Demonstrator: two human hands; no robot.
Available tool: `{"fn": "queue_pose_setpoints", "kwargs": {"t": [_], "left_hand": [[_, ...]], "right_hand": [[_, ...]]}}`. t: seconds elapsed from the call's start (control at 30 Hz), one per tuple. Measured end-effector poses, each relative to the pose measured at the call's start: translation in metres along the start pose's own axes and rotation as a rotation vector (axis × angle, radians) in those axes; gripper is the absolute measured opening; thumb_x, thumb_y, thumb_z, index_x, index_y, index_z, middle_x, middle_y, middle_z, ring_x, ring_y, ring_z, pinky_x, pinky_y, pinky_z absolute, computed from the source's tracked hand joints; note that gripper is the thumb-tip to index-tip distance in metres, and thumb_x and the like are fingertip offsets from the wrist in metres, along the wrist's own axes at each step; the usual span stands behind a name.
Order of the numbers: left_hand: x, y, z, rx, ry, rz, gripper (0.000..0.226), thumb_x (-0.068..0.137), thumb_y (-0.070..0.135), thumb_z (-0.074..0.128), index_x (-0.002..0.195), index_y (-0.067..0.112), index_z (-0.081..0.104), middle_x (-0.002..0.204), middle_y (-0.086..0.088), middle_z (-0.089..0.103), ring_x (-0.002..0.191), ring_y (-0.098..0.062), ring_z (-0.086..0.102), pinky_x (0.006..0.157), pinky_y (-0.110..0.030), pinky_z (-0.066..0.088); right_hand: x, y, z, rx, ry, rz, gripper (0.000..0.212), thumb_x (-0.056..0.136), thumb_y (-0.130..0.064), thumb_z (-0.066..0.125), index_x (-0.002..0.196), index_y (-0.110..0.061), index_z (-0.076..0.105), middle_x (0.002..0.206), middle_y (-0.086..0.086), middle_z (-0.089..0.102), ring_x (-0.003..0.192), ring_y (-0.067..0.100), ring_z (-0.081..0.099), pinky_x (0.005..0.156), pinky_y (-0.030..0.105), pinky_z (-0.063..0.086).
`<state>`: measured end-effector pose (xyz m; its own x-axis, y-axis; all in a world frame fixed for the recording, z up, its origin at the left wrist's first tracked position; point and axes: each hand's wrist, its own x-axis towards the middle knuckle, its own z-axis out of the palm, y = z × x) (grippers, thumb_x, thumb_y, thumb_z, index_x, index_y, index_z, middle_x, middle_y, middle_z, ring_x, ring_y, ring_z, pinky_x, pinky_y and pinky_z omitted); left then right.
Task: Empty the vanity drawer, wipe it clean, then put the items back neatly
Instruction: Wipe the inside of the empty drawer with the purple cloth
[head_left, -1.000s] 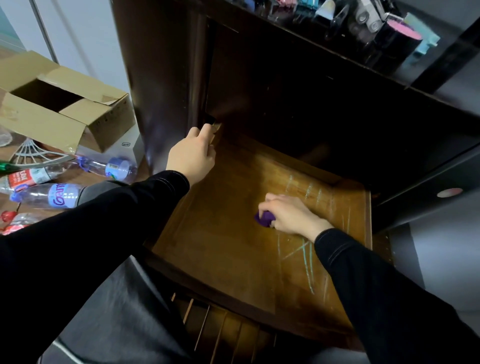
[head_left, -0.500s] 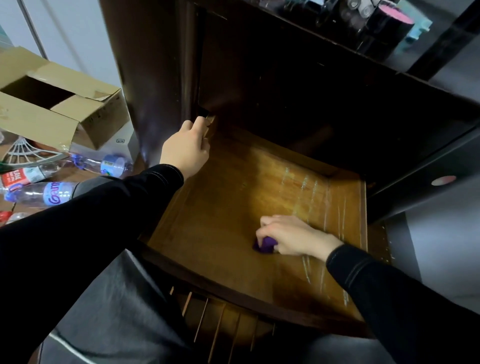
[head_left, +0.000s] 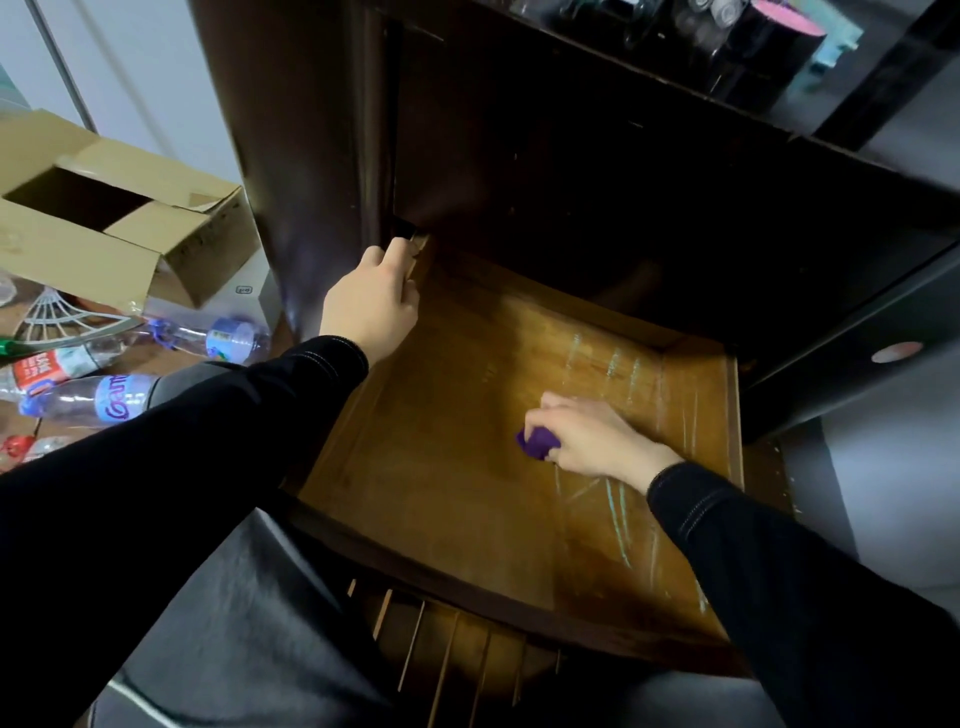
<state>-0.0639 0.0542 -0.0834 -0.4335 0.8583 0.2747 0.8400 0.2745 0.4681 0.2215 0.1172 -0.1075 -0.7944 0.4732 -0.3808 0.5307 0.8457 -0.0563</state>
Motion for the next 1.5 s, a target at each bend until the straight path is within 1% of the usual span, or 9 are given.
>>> {"fn": "queue_pose_setpoints", "kwargs": {"t": [0.23, 0.53, 0.73, 0.8, 0.87, 1.0, 1.2, 1.33, 1.5], "left_hand": [[0.001, -0.003, 0.005, 0.002, 0.042, 0.028, 0.034, 0.095, 0.023, 0.048, 0.129, 0.019, 0.043, 0.101, -0.006, 0.050, 0.072, -0.022, 0.042, 0.061, -0.035, 0.033], [-0.002, -0.001, 0.001, 0.134, 0.094, 0.109, 0.028, 0.090, 0.019, 0.056, 0.117, 0.009, 0.050, 0.102, -0.009, 0.044, 0.081, -0.027, 0.050, 0.056, -0.034, 0.036], [-0.021, 0.022, -0.012, 0.285, 0.083, 0.334, 0.034, 0.087, 0.028, 0.059, 0.118, 0.013, 0.059, 0.121, -0.012, 0.053, 0.118, -0.036, 0.048, 0.096, -0.048, 0.042], [-0.033, 0.043, -0.013, -0.013, -0.111, 0.269, 0.032, 0.092, 0.038, 0.057, 0.118, 0.019, 0.059, 0.117, -0.005, 0.056, 0.109, -0.025, 0.054, 0.095, -0.041, 0.046], [-0.043, 0.075, -0.016, -0.560, -0.554, -0.150, 0.043, 0.092, 0.053, 0.060, 0.124, 0.025, 0.054, 0.119, 0.001, 0.058, 0.102, -0.013, 0.059, 0.089, -0.039, 0.054], [-0.060, 0.106, 0.003, -1.148, -0.965, -0.611, 0.046, 0.091, 0.043, 0.069, 0.128, 0.021, 0.053, 0.122, -0.012, 0.067, 0.106, -0.032, 0.069, 0.083, -0.052, 0.058], [-0.060, 0.107, 0.030, -1.250, -0.797, -0.825, 0.040, 0.090, 0.017, 0.070, 0.126, 0.011, 0.055, 0.116, -0.020, 0.069, 0.091, -0.035, 0.072, 0.062, -0.041, 0.059], [-0.043, 0.091, 0.049, -0.755, -0.579, -0.346, 0.026, 0.091, 0.019, 0.071, 0.109, 0.017, 0.053, 0.112, -0.011, 0.064, 0.090, -0.023, 0.068, 0.069, -0.037, 0.061], [-0.008, 0.088, 0.090, -0.061, -0.389, 0.213, 0.046, 0.089, 0.032, 0.070, 0.130, 0.025, 0.049, 0.115, 0.000, 0.052, 0.104, -0.020, 0.054, 0.094, -0.036, 0.052]], "right_hand": [[-0.033, -0.040, 0.036, -0.002, -0.209, -0.329, 0.028, 0.089, -0.019, 0.069, 0.112, -0.028, 0.055, 0.099, -0.007, 0.046, 0.081, 0.015, 0.053, 0.055, 0.028, 0.041], [0.038, 0.017, -0.002, 0.341, 0.128, 0.335, 0.030, 0.092, -0.039, 0.069, 0.119, -0.033, 0.056, 0.120, -0.006, 0.057, 0.104, 0.022, 0.062, 0.075, 0.032, 0.053], [0.006, 0.001, -0.013, 1.252, 0.360, 0.385, 0.032, 0.085, -0.035, 0.080, 0.112, -0.035, 0.062, 0.107, -0.003, 0.070, 0.083, 0.012, 0.072, 0.053, 0.021, 0.052], [-0.006, -0.003, -0.016, 1.454, 0.401, 0.390, 0.049, 0.073, -0.044, 0.083, 0.116, -0.036, 0.060, 0.112, 0.001, 0.070, 0.076, 0.013, 0.074, 0.051, 0.023, 0.051], [-0.012, -0.006, -0.018, 1.622, 0.424, 0.381, 0.068, 0.060, -0.047, 0.085, 0.122, -0.035, 0.059, 0.118, 0.005, 0.068, 0.079, 0.018, 0.076, 0.055, 0.028, 0.054], [-0.019, -0.016, -0.019, 1.785, 0.347, 0.300, 0.091, 0.053, -0.036, 0.084, 0.138, -0.032, 0.050, 0.127, 0.007, 0.064, 0.091, 0.028, 0.075, 0.070, 0.038, 0.059], [-0.053, 0.004, -0.023, 1.055, 0.349, 0.364, 0.048, 0.092, -0.043, 0.064, 0.137, -0.042, 0.050, 0.131, -0.015, 0.052, 0.094, 0.003, 0.066, 0.071, 0.023, 0.058], [-0.080, 0.057, -0.011, 0.105, 0.517, 0.468, 0.029, 0.101, -0.037, 0.045, 0.125, -0.033, 0.062, 0.131, -0.014, 0.055, 0.128, 0.010, 0.044, 0.103, 0.033, 0.038], [-0.086, 0.087, 0.004, 0.091, 0.493, 0.433, 0.026, 0.099, -0.033, 0.049, 0.107, -0.036, 0.073, 0.128, -0.017, 0.060, 0.144, 0.013, 0.033, 0.125, 0.037, -0.001]]}}
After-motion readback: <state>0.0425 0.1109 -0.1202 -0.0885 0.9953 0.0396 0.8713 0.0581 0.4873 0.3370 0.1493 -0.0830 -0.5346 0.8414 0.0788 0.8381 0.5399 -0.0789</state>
